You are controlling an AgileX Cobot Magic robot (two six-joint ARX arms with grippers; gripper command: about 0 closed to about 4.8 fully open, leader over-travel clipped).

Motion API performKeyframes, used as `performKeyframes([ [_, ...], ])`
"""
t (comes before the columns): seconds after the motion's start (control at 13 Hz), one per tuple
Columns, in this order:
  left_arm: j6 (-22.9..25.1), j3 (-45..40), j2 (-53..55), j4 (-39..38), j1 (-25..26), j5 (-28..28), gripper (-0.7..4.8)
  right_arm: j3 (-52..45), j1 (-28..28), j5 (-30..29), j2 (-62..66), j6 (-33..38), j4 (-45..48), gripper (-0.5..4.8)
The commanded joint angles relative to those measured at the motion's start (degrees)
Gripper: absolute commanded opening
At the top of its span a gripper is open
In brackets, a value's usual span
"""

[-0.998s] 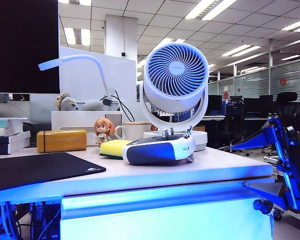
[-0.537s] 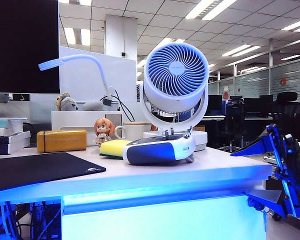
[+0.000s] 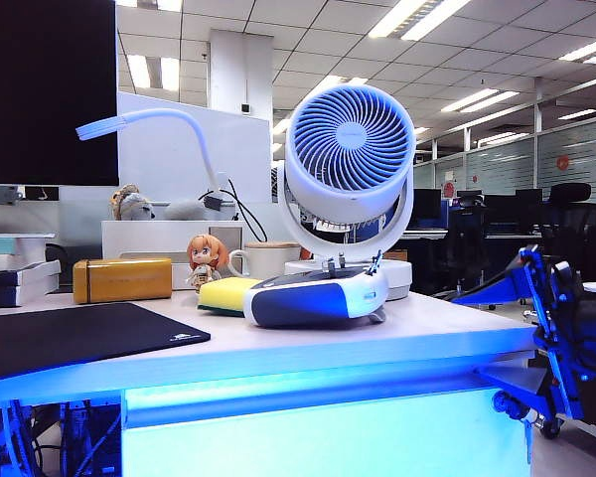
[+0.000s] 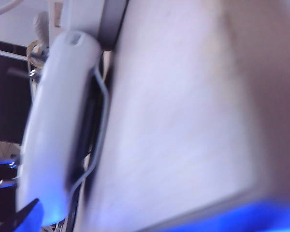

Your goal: Open the drawer, place the cleaning sponge inside, then close the drawer.

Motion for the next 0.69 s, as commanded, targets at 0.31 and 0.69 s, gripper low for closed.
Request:
performKeyframes([
  [0.31,0.00,0.31,-0.07,0.26,0.02,0.39,-0.05,4.92,0.13,-1.36,2.49,1.09,0.87,4.79],
  [0.69,0.00,0.28,-0.07,0.17,0.02,0.37,-0.05,6.38,0.15,-5.66,2.45,1.14,1.01,4.79],
])
